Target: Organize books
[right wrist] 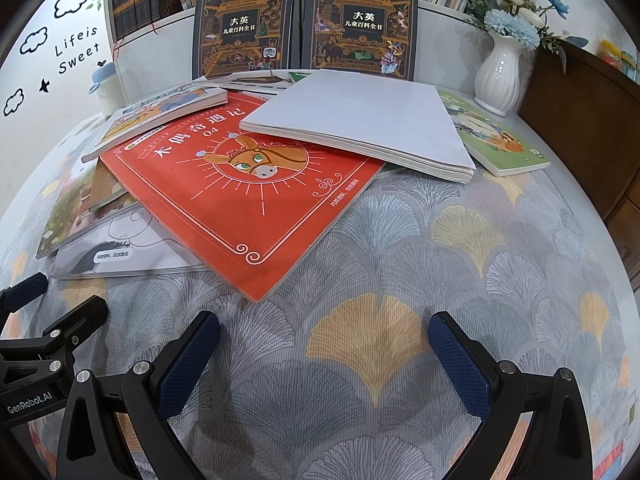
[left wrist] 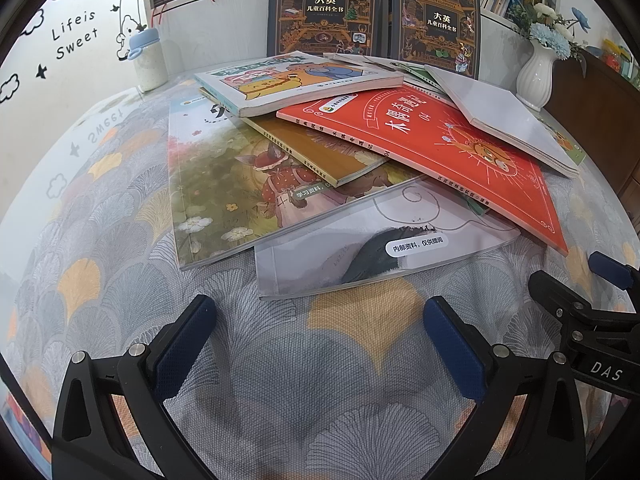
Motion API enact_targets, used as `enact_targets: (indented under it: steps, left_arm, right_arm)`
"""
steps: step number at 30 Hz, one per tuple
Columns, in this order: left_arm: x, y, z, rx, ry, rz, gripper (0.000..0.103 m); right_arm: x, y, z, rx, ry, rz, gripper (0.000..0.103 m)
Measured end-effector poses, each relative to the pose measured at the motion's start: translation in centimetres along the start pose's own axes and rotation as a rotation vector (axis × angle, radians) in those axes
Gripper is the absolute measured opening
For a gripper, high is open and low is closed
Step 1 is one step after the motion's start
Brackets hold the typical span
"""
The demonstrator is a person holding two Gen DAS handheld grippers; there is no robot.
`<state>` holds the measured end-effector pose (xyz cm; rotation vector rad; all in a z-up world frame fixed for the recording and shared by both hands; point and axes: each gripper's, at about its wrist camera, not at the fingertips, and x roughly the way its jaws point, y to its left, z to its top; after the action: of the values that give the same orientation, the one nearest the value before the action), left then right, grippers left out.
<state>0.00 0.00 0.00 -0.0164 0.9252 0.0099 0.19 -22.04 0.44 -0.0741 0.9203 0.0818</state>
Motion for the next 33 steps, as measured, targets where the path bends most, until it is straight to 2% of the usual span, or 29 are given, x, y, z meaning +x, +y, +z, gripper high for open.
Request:
enact_targets:
  steps: [33]
  left_arm:
    - [0.0, 0.0, 0.0, 0.0, 0.0, 0.0, 0.103]
  right_arm:
    - [-0.11, -0.35, -0.21, 0.013, 0.001, -0.006, 0.103]
